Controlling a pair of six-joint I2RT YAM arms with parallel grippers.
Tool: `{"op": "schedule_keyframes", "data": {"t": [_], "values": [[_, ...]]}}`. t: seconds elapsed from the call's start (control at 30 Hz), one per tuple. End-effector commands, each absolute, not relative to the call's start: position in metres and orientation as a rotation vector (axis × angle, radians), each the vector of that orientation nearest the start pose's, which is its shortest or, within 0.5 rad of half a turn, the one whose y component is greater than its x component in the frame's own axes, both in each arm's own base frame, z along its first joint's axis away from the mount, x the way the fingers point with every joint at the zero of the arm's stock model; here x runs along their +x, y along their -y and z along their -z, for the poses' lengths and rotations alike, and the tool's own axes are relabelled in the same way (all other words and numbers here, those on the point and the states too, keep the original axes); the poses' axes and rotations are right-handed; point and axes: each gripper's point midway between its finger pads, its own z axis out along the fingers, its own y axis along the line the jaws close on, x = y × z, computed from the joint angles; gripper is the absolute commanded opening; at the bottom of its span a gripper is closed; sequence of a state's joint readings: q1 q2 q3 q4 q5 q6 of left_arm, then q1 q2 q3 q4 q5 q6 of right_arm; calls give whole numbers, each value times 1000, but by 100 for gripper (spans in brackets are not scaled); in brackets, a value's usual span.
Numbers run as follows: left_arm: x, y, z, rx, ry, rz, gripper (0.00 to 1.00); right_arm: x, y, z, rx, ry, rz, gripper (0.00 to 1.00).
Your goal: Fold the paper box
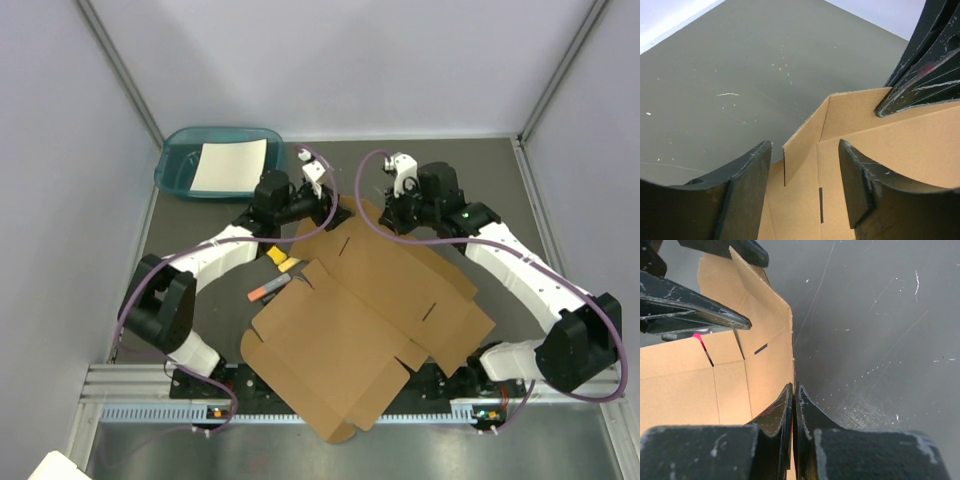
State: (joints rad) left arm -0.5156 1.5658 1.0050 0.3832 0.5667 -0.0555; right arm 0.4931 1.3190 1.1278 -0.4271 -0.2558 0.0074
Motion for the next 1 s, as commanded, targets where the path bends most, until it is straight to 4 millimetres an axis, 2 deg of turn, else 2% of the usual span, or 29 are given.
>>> {"op": "schedule_keyframes", "data": {"t": [0.0, 0.1, 0.2, 0.23, 0.33, 0.37, 0.4, 0.43, 0.47, 0.5, 0.53, 0.63, 0.83, 0.9, 0.93, 0.97], "values": [[360, 329, -244, 853, -1500, 982, 57, 308, -225, -223, -690, -2092, -584, 0], [358, 332, -244, 845, -1498, 1009, 50, 309, -225, -222, -689, -2092, -583, 0], [358, 331, -245, 836, -1497, 1010, 36, 309, -225, -221, -689, -2097, -581, 0], [358, 331, -246, 825, -1500, 1013, 26, 310, -225, -221, -689, -2097, -579, 0], [355, 326, -251, 774, -1494, 1015, 13, 311, -225, -220, -687, -2099, -575, 0], [351, 324, -250, 762, -1499, 1013, 2, 311, -225, -220, -682, -2100, -574, 0], [353, 322, -249, 734, -1509, 996, 0, 312, -224, -221, -680, -2098, -571, 0], [351, 321, -243, 716, -1525, 983, 0, 312, -224, -221, -676, -2098, -566, 0], [345, 323, -247, 714, -1515, 977, 0, 314, -223, -221, -666, -2101, -547, 0], [347, 321, -246, 679, -1522, 940, 0, 315, -222, -221, -663, -2100, -537, 0], [337, 327, -247, 686, -1503, 930, 0, 314, -224, -221, -669, -2097, -529, 0], [331, 333, -243, 614, -1507, 816, 0, 315, -225, -218, -656, -2105, -493, 0], [335, 330, -240, 319, -1531, 550, 0, 316, -226, -217, -618, -2117, -470, 0], [338, 327, -239, 240, -1539, 505, 0, 316, -226, -217, -611, -2121, -466, 0], [336, 334, -238, 207, -1551, 508, 0, 316, -226, -217, -603, -2124, -471, 0], [340, 326, -236, 139, -1564, 454, 0, 316, -227, -216, -600, -2126, -472, 0]]}}
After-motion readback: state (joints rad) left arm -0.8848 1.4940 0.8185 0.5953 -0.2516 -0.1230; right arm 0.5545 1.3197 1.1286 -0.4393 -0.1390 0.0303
